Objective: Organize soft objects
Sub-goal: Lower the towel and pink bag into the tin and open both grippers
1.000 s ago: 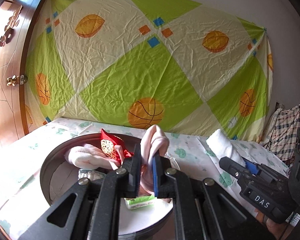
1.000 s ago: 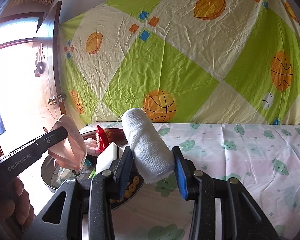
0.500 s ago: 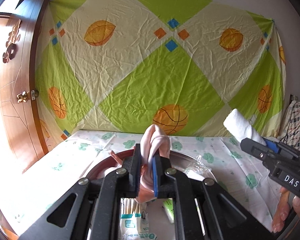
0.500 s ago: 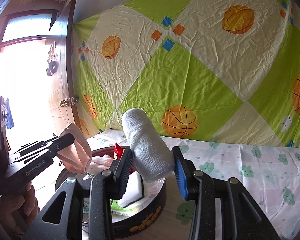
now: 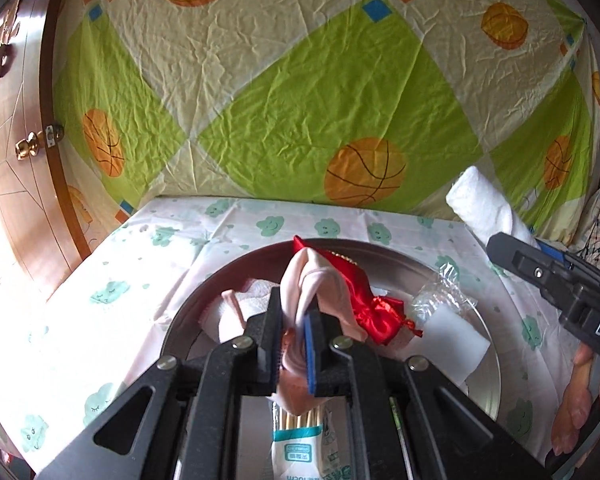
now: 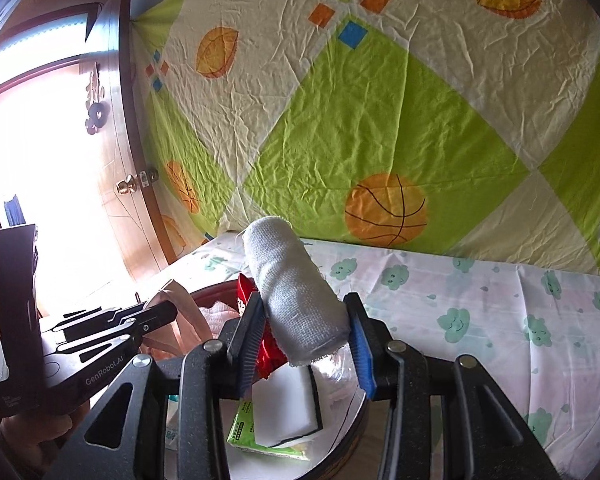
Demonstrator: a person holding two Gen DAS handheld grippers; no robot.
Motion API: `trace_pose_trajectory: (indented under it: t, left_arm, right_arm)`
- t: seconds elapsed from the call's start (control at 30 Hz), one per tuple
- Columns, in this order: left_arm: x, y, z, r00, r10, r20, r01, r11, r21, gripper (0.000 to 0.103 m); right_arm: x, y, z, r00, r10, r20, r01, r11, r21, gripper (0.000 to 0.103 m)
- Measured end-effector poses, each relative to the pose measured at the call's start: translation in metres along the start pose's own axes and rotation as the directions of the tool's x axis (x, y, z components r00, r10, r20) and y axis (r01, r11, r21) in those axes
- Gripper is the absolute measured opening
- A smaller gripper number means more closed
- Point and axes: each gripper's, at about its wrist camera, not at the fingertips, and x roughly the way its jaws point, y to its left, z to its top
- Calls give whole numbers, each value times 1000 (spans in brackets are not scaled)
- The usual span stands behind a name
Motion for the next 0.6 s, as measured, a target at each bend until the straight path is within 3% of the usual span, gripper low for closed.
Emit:
trace_pose_trajectory:
  t: [0.2,0.43,0.5,0.57,0.6]
  left_arm:
    - [22,4,-9,995,-13,-102,12,1000,-3,7]
    - [31,8,-15,989,-13,-147,13,1000,-4,10]
    - [31,6,-15,988,-1,-152,3,1000,8,16]
    - [29,6,-16,988,5,-152,-3,1000,13,38]
    - [28,6,-16,989,11,-148,-9,1000,14,49]
  right_arm:
    - [31,3,-10,992,4,-125,-5,1000,-7,43]
    - [55,14,-31,968,20,-251,-36,998,-59,43]
    - [55,16,-35,966,5,-260,-23,997,-67,46]
    - [50,15,-36,968,11,-249,-27,998,-60,59]
    - [46,14,-35,970,20,-241,-34,998,-52,60]
